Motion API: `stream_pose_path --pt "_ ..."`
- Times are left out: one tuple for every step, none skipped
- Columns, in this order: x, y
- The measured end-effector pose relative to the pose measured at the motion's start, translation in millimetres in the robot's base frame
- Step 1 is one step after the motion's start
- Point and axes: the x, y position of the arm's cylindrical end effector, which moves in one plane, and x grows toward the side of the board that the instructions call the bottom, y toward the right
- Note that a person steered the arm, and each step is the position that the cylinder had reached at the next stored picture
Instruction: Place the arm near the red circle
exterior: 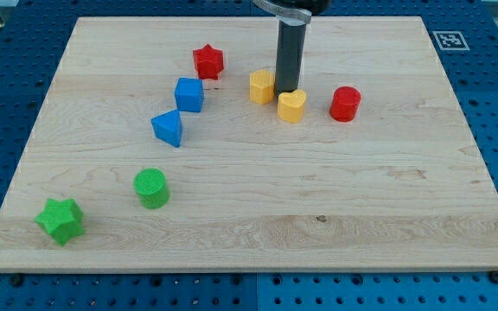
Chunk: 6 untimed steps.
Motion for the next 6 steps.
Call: stream_pose_path --pt "-22.5 17.6" --pt "-22.7 47.0" --pt "-22.0 79.9" --pt "-17.6 99.1" --pt "-3.9 88.7" --pt "16.0 86.0"
